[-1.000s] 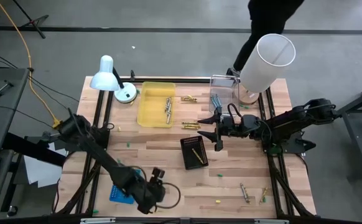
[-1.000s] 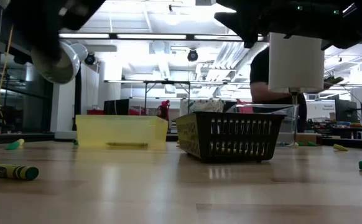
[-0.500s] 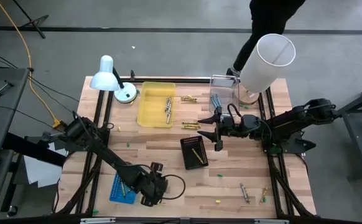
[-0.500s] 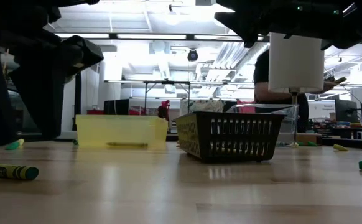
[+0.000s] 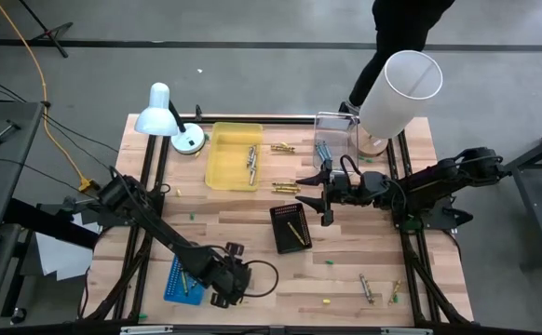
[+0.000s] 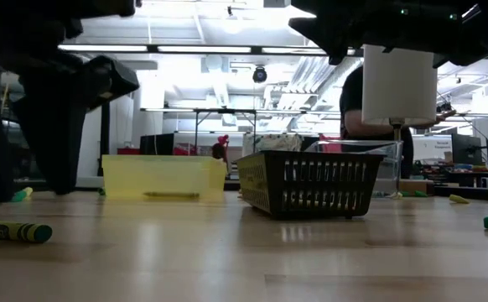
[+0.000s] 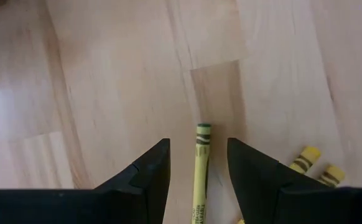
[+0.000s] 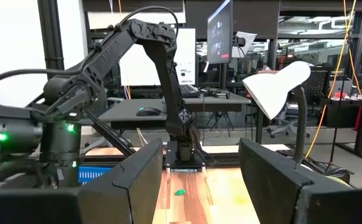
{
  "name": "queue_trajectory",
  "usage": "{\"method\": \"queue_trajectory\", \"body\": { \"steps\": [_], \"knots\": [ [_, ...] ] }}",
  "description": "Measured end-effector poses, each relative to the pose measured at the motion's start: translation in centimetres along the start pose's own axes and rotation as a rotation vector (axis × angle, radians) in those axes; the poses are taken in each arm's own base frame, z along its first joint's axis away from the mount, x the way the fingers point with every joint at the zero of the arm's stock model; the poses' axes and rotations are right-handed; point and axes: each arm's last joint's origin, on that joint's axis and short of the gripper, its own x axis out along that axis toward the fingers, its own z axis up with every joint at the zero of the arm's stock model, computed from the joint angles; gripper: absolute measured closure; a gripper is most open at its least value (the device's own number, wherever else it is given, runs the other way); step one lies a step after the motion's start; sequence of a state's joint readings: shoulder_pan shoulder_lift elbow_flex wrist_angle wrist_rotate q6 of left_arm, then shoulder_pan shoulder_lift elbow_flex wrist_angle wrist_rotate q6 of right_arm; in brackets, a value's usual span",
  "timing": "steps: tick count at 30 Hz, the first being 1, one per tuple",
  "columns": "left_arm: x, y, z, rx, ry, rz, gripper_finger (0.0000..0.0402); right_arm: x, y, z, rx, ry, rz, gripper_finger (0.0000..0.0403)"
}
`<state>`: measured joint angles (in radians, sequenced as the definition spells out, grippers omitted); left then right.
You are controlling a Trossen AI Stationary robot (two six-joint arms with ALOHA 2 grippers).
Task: Sort crayons
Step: Put the green crayon into the blue bin
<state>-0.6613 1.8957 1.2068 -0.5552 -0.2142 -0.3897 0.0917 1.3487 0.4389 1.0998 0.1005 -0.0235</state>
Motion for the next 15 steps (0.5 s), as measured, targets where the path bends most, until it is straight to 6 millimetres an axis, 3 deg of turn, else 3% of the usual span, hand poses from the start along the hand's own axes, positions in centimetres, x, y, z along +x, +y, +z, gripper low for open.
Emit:
{"method": "queue_trajectory", "body": {
  "steps": [11,15],
  "knots": [
    [2.3,-0.2,-0.7,0.069,0.096,-0.026,0.0258,0.0,0.0,-0.2,-0.002,0.017,0.0,0.0199],
    [2.2,0.1,-0.6,0.062,0.097,-0.024,0.0293,0.0,0.0,-0.2,-0.002,0.019,0.0,0.0199]
  ]
}}
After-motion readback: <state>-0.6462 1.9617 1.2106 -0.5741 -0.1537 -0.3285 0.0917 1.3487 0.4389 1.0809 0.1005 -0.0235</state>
